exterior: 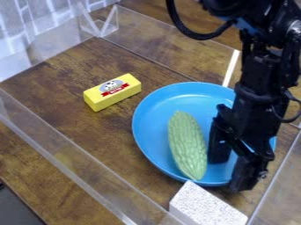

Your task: Put the green object in the blue tray

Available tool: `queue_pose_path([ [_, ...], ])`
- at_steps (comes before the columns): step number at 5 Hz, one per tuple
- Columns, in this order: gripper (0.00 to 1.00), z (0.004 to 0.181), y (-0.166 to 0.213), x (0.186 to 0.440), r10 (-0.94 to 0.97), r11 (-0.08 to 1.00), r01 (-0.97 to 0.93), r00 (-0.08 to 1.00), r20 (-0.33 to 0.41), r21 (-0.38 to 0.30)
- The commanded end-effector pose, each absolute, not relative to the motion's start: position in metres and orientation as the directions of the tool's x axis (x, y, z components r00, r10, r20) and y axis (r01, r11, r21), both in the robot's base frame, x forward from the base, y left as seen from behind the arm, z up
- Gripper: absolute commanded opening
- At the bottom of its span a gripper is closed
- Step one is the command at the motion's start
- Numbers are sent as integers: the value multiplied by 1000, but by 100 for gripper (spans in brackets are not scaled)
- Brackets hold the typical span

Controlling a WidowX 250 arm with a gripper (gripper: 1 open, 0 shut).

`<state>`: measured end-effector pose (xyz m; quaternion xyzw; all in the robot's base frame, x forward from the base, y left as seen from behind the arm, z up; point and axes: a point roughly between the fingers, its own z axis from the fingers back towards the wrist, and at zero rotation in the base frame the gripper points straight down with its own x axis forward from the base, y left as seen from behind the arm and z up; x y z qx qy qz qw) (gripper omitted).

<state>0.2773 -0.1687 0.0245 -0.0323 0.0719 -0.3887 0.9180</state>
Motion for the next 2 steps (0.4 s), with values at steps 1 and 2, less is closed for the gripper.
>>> queue_pose_path([
  [1,100,44,-171,287,-715,698,710,696,-62,-86],
  [2,100,49,-170,289,-711,703,708,700,-64,-73],
])
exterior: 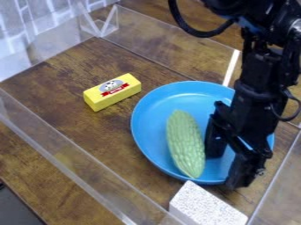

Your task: Put the green object in the blue tray

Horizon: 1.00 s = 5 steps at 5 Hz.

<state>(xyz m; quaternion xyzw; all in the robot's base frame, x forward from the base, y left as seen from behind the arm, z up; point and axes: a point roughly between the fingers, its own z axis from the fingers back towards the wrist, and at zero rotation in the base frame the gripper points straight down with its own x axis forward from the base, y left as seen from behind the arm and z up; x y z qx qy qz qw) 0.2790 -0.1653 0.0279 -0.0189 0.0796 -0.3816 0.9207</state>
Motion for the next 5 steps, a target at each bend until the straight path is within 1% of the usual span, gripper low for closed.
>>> queue_pose_path([
  [1,100,51,-170,292,-709,705,707,702,-68,-59],
  [2,0,53,-169,294,-707,707,706,703,-72,-46],
  [3,0,51,-169,294,-711,703,709,700,-73,-47],
  [5,0,53,-173,289,-722,692,719,689,-60,-67],
])
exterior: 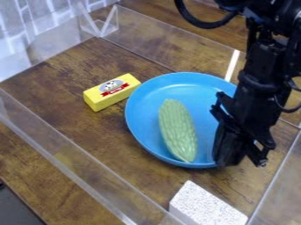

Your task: Put the green object in the blue tray

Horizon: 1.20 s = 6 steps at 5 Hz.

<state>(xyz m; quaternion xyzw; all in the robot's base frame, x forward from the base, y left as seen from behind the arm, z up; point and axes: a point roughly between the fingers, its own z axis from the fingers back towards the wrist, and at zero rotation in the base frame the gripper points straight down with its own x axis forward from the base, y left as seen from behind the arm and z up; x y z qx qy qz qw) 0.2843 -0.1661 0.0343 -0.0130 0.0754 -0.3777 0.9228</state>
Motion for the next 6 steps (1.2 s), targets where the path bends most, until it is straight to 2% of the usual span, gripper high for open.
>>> queue_pose_path([
  [1,0,54,-174,287,-727,686,724,684,-53,-77],
  [6,0,63,-179,274,-745,666,738,667,-33,-110],
])
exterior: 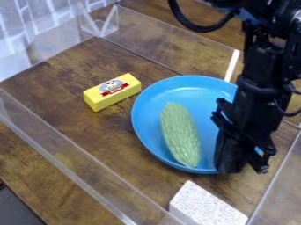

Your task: Put the green object in the blue tray

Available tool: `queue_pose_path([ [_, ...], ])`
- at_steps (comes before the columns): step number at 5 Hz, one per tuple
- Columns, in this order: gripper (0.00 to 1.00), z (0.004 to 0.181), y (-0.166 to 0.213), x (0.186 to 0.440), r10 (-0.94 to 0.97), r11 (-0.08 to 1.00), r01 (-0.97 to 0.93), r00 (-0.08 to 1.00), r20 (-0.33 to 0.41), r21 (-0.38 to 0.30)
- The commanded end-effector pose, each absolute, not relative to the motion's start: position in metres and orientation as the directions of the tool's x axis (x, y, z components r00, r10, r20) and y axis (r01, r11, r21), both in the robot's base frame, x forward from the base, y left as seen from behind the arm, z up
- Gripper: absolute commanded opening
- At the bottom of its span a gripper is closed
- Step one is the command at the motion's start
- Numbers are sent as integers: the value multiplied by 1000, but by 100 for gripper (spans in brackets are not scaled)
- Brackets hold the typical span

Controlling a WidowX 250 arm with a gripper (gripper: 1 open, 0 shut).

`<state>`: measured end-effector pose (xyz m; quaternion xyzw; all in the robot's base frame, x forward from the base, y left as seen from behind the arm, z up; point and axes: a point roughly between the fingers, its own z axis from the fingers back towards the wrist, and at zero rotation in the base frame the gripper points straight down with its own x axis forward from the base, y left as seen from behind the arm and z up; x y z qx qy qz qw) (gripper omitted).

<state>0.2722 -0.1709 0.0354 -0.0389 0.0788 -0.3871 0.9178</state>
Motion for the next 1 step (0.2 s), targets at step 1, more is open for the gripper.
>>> queue_pose_path([
  [1,0,65,-180,272,-745,665,738,666,-31,-114],
])
